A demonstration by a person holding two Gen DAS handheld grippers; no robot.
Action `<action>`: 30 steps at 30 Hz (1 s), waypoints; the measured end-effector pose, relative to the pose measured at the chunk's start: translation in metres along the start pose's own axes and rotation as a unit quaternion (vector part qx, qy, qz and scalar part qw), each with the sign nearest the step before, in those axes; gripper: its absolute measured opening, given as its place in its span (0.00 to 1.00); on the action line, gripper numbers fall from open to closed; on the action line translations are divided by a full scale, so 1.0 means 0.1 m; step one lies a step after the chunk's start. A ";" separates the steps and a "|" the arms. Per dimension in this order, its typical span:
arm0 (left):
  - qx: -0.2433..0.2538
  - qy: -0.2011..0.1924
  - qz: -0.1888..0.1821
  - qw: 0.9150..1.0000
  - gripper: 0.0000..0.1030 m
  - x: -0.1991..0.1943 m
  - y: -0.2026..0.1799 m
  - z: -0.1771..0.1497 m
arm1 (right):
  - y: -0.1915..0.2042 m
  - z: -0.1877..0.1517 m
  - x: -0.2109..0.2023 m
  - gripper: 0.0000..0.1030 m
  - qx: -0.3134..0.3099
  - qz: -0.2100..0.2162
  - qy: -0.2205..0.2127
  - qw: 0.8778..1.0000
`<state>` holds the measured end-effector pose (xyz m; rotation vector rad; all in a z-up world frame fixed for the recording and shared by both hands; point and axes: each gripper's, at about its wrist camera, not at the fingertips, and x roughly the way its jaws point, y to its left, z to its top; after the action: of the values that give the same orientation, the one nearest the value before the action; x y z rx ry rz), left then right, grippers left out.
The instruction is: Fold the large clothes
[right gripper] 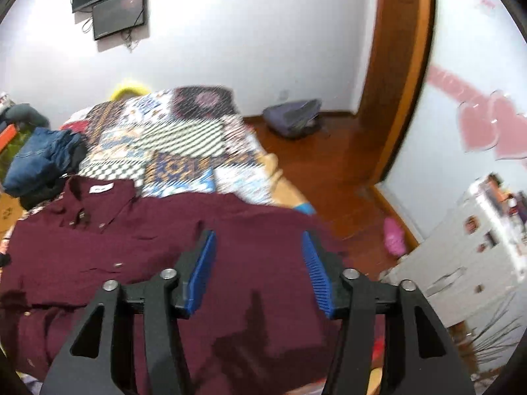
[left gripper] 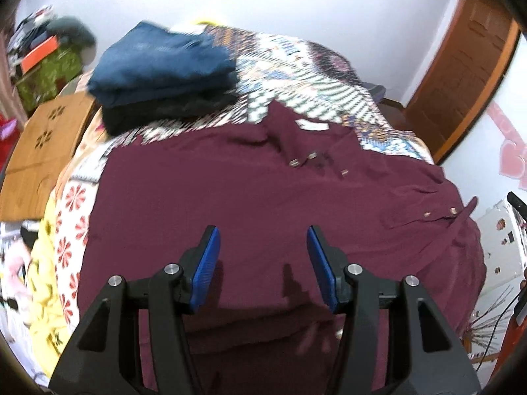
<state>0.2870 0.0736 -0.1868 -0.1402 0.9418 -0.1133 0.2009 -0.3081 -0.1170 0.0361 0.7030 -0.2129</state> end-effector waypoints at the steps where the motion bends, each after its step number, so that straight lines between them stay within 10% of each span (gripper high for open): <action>1: 0.009 -0.003 -0.004 1.000 0.54 0.00 -0.09 0.05 | -0.06 0.00 -0.04 0.63 0.004 -0.007 -0.007 1.000; 13: 0.094 0.000 -0.040 0.995 0.60 0.23 -1.22 0.30 | -0.83 -0.56 0.20 0.74 0.080 0.004 0.082 0.993; 17: 0.107 0.010 -0.039 0.993 0.63 0.28 -1.37 0.25 | -1.10 -0.85 0.41 0.74 0.168 0.086 0.134 0.973; 30: 0.069 0.032 -0.010 0.997 0.64 0.42 -1.17 0.22 | -1.49 -1.30 0.81 0.74 0.336 0.121 0.180 0.916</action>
<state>0.3248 -0.0464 -0.1876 -0.0181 0.9930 -0.2027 0.1476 -0.4552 -0.2630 0.8374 0.9569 -0.2045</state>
